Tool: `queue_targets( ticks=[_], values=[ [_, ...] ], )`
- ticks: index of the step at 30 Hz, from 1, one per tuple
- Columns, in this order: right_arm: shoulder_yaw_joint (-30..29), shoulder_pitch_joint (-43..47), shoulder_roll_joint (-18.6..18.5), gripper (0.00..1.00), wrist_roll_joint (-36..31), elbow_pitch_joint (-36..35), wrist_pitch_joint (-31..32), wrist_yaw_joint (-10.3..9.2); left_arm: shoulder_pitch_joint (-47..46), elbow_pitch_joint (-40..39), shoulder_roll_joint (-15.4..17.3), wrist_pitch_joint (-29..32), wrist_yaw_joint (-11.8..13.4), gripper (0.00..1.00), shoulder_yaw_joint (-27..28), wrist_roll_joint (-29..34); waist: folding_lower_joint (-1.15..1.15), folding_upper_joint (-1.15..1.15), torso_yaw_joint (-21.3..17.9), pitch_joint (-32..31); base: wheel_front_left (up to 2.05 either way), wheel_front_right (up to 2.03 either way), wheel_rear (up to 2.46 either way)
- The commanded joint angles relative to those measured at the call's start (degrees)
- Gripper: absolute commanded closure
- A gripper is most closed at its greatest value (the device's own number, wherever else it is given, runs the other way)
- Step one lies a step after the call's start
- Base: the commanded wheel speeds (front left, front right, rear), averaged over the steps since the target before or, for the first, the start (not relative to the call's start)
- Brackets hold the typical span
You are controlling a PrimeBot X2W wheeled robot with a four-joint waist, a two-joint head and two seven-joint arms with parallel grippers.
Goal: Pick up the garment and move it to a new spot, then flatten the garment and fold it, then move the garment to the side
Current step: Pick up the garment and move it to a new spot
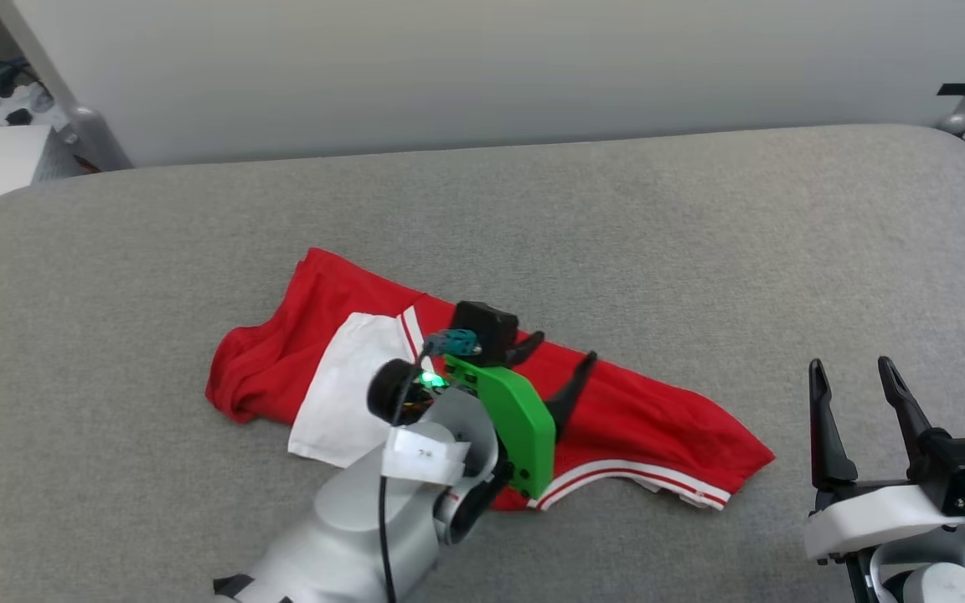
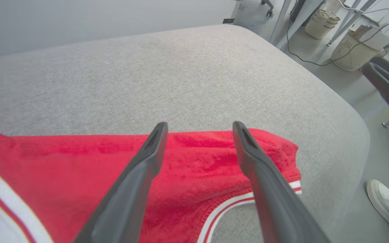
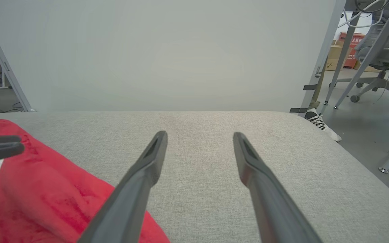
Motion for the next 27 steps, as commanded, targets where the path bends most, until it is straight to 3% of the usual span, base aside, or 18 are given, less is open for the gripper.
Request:
queue_targets(
  ticks=[1,8,14,20,27],
  values=[
    [-0.2,0.9,0.0,0.0,-0.2,-0.1,-0.3,-0.04,-0.1,0.2,1.5,-1.4,0.6,0.0,0.7,-0.2,0.0,-0.01,3.3,-3.1,0.0,0.0,0.0],
    [-1.1,2.9,0.0,0.0,0.2,-1.1,-0.3,-0.04,3.6,-4.4,8.9,-8.8,4.7,0.0,6.1,2.2,0.0,-0.01,5.5,-5.7,0.0,0.0,0.0],
    [-1.3,4.9,0.0,0.0,0.4,-2.4,-0.3,-0.04,12.1,-17.8,14.3,-9.3,9.5,0.0,15.1,9.5,0.0,-0.01,6.7,-6.8,0.0,0.0,0.0],
    [-0.1,6.4,0.0,0.0,0.9,-3.1,-0.3,-0.04,24.2,-27.5,15.1,-9.3,11.5,0.0,24.1,15.5,0.0,-0.01,7.1,-7.6,0.0,0.0,0.0],
    [0.7,7.7,0.0,0.0,1.8,-3.8,-0.3,-0.04,33.6,-32.2,12.6,-9.3,10.5,0.0,31.5,21.9,0.0,-0.01,7.1,-8.4,0.0,0.0,0.0]
  ],
)
